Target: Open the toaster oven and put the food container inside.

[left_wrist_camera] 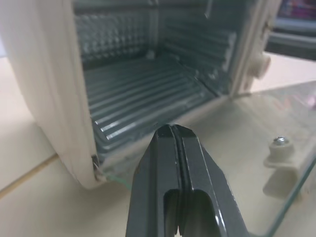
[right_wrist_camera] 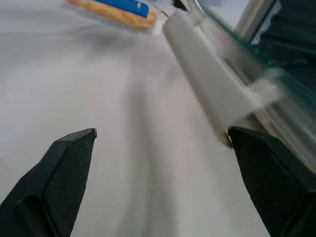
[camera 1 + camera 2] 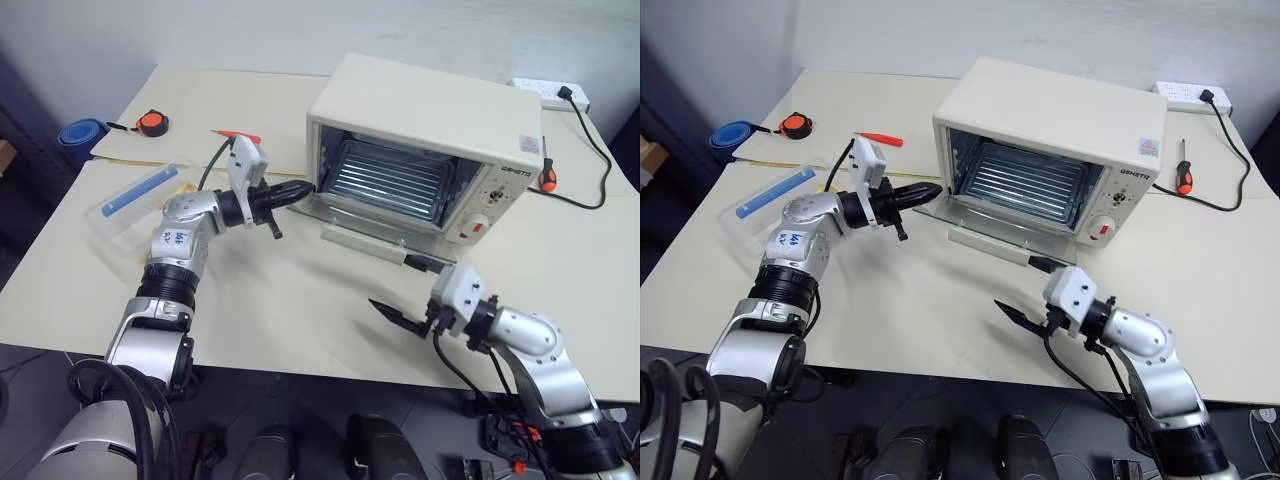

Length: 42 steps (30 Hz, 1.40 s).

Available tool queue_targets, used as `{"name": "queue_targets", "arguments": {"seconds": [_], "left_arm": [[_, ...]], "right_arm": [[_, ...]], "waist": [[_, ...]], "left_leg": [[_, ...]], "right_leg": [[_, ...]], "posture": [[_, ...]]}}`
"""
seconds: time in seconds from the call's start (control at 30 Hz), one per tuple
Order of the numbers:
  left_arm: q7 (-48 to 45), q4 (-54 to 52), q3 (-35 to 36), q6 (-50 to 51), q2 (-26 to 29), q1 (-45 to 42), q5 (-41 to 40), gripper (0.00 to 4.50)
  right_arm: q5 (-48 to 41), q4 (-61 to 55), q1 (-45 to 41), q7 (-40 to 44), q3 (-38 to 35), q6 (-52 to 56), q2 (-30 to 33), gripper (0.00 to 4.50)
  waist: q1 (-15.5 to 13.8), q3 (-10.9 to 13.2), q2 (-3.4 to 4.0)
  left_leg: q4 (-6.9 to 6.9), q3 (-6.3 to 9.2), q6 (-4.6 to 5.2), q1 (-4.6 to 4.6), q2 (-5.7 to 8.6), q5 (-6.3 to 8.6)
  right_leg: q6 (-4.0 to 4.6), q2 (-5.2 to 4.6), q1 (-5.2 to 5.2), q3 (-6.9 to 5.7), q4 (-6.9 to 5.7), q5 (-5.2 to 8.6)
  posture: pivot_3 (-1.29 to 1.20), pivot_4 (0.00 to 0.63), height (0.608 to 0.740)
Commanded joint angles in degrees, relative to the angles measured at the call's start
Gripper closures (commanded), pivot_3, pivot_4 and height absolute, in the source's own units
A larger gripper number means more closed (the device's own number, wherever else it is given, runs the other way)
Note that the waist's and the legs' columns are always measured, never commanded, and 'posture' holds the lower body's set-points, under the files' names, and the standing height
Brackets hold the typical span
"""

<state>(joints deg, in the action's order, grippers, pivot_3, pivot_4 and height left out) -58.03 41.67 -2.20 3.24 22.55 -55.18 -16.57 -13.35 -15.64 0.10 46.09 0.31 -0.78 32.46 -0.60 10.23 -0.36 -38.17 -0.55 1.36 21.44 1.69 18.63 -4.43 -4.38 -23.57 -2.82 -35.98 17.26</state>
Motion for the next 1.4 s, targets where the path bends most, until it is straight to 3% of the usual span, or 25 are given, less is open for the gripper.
{"name": "queue_targets", "arguments": {"seconds": [0.03, 0.37, 0.53, 0.7, 0.87, 0.97, 1.1, 1.23, 1.4], "left_arm": [[-2.81, 0.11, -0.61, -3.91, 0.09, 0.40, 2.05, 4.49], [-2.90, -4.08, -2.03, -9.35, 0.55, 11.08, 6.57, 4.49], [3.93, -14.75, 1.59, -4.50, -0.33, 20.78, 3.94, 4.49], [9.01, -29.55, 6.97, -0.94, 0.64, 32.94, -0.52, 4.49], [20.26, -48.44, 23.91, 6.45, 0.19, 50.90, -11.76, 3.33], [28.47, -54.53, 35.92, 9.38, -1.71, 62.74, -16.06, 2.41], [37.52, -59.41, 46.19, 13.92, -4.16, 71.52, -21.18, 1.29], [43.57, -62.74, 49.97, 20.78, -2.80, 72.46, -28.46, 0.14], [55.48, -60.90, 49.31, 38.17, 8.11, 61.97, -37.34, 0.03]], "right_arm": [[-1.72, -4.20, 6.33, -1.56, -5.44, -2.81, 0.20, 0.00], [-10.67, -11.37, 23.88, -1.68, -21.35, -6.57, -1.22, 0.00], [-15.35, -13.04, 23.65, -0.21, -22.07, -3.67, -0.14, 0.00], [-17.81, -10.84, 15.38, 2.55, -17.53, -2.84, -0.39, 0.00], [-15.74, -7.16, 3.42, 2.96, -11.05, -6.39, -4.55, 0.00], [-16.92, -5.44, -0.52, 6.44, -6.76, -6.45, -5.49, 0.00], [-17.07, -2.66, -3.94, 10.26, -4.04, -7.81, -6.00, 0.00], [-16.73, -0.08, -6.67, 12.67, -2.95, -9.20, -6.13, 0.00], [-16.32, 1.72, -10.39, 13.23, -2.04, -8.63, -6.26, 0.00]], "waist": [[-0.66, 0.00, -0.01], [-0.54, 0.00, -0.02], [-0.61, -0.05, -0.04], [-0.16, -0.06, -0.04], [0.86, -0.06, -0.04], [0.73, -0.06, -0.04], [-0.06, -0.06, -0.12], [-0.99, -0.08, -0.19], [-0.79, -0.09, -0.21]], "left_leg": [[-0.02, 0.00, 0.00, 0.00, 0.00, 0.00], [-0.16, -0.08, 0.07, -0.24, 0.01, -0.05], [-0.12, -0.08, 0.07, -0.29, -0.06, -0.05], [-0.11, -0.08, 0.08, -0.32, -0.06, -0.05], [0.01, -0.07, 0.02, -0.32, -0.19, -0.05], [0.04, -0.01, 0.00, -0.32, -0.21, -0.04], [-0.05, 0.04, 0.27, -0.30, -0.16, 0.14], [-0.11, 0.12, 0.59, -0.35, -0.14, 0.36], [-0.12, 0.21, 0.41, -0.36, -0.13, 0.27]], "right_leg": [[-0.01, 0.00, 0.01, 0.00, -0.01, -0.01], [-0.14, -0.05, 0.20, 0.19, 0.00, -0.08], [-0.14, -0.08, 0.21, 0.23, 0.01, -0.08], [-0.13, -0.10, 0.21, 0.27, 0.02, -0.08], [-0.04, -0.07, 0.10, 0.28, 0.02, -0.03], [0.01, -0.06, 0.12, 0.22, 0.03, 0.00], [0.01, -0.15, 0.26, 0.18, 0.15, 0.00], [0.01, -0.17, 0.40, 0.15, 0.24, 0.00], [0.01, -0.18, 0.43, 0.08, 0.21, 0.00]], "posture": [[0.00, 0.150, 0.740], [0.00, 0.150, 0.740], [0.00, 0.150, 0.740], [0.00, 0.150, 0.740], [0.00, 0.150, 0.740], [0.00, 0.150, 0.740], [0.00, 0.150, 0.740], [0.00, 0.150, 0.740], [0.00, 0.150, 0.740]]}}
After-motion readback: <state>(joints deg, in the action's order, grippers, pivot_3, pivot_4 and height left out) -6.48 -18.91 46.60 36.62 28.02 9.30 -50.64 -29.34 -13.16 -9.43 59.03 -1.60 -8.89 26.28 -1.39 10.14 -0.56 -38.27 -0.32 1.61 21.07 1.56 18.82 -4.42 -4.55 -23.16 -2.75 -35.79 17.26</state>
